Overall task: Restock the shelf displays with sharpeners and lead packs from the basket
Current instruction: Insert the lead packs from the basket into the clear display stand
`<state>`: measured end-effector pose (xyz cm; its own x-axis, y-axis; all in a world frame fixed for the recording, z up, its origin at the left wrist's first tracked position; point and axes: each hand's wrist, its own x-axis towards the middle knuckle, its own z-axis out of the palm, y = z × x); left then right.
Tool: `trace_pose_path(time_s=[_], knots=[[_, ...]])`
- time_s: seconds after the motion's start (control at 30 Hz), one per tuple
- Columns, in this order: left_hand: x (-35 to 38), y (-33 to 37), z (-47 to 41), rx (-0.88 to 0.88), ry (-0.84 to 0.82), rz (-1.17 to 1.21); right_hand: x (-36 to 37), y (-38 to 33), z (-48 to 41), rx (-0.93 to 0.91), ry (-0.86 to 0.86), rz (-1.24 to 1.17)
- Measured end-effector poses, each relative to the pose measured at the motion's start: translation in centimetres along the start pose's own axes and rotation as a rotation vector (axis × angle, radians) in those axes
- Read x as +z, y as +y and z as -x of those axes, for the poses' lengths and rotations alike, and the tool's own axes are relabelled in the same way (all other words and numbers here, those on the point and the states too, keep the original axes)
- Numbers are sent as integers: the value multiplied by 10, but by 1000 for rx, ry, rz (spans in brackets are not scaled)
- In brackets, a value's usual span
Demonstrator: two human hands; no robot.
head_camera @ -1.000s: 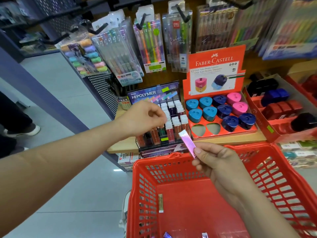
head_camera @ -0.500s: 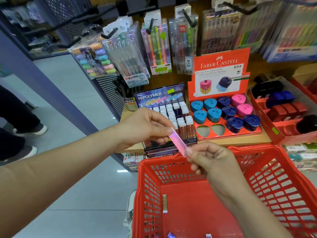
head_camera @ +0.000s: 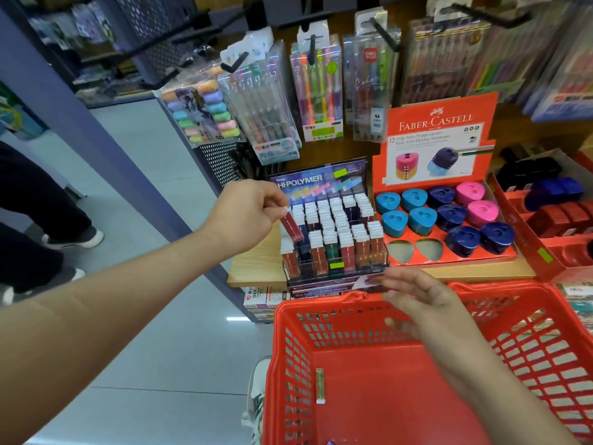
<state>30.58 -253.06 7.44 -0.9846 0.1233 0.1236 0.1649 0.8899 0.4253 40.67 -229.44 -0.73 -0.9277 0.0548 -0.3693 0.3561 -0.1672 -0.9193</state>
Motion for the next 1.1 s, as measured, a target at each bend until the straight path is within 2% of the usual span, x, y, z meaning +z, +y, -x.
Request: trace_pose_path(time_s=[0.17, 0.37, 0.47, 0.9, 1.0, 1.1], knots=[[7, 0, 0, 60, -37, -5, -3, -5, -13, -69, 39, 103], [19, -2, -3, 88, -104, -67, 4, -13, -27, -110, -57, 208], [22, 0, -6, 96, -111, -85, 7, -16, -32, -123, -52, 247], [18, -5, -12, 119, -173, -102, -2, -10, -45, -78, -15, 351], [15, -5, -17, 99, -130, -63, -3, -9, -48, -75, -16, 353], [11, 5, -32, 53, -9, 64, -2, -10, -49, -83, -10, 341]])
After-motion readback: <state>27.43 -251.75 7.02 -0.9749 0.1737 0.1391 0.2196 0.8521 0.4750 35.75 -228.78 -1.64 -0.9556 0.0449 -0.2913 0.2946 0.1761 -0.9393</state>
